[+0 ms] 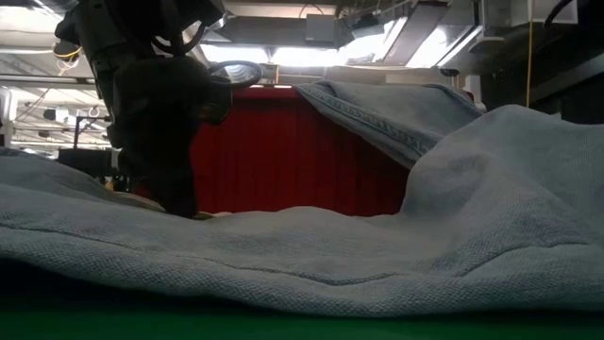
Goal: Fold laundry
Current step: Fold the blue jeans
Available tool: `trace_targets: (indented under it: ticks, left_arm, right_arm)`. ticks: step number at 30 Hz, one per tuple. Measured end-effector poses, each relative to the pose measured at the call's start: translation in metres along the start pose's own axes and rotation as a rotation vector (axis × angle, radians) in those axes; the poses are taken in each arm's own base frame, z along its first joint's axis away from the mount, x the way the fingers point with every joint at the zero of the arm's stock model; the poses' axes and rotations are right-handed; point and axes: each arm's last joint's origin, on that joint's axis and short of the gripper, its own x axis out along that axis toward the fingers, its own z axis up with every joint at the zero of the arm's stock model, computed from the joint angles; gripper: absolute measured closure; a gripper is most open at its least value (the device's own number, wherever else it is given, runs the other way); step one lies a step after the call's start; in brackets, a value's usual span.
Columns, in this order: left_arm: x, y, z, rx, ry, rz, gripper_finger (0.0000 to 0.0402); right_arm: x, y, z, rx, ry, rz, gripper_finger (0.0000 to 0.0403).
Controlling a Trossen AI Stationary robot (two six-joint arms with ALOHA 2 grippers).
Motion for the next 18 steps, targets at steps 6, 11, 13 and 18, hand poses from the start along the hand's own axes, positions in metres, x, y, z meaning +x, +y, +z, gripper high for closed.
trace_targets:
  ticks: [6, 11, 13, 18]
  left_arm:
    - [0.0001, 0.0000, 0.0000, 0.000, 0.000, 0.000, 0.0283]
    - [0.0001, 0.0000, 0.0000, 0.000, 0.000, 0.000, 0.0283]
    - [0.0001, 0.0000, 0.0000, 0.000, 0.000, 0.000, 0.0283]
    - [0.0001, 0.0002, 0.0004, 0.000, -0.013, 0.009, 0.0283]
  right_arm:
    - [-0.0015, 0.0013, -0.0008, -0.007, 0.013, 0.024, 0.0256]
    - [-0.0014, -0.0016, 0.0002, 0.006, -0.002, -0.010, 0.0256]
    - [-0.0008, -0.0014, 0.0003, 0.008, -0.004, -0.016, 0.0256]
    - [-0.0009, -0.0014, 0.0000, 0.013, 0.006, -0.018, 0.0256]
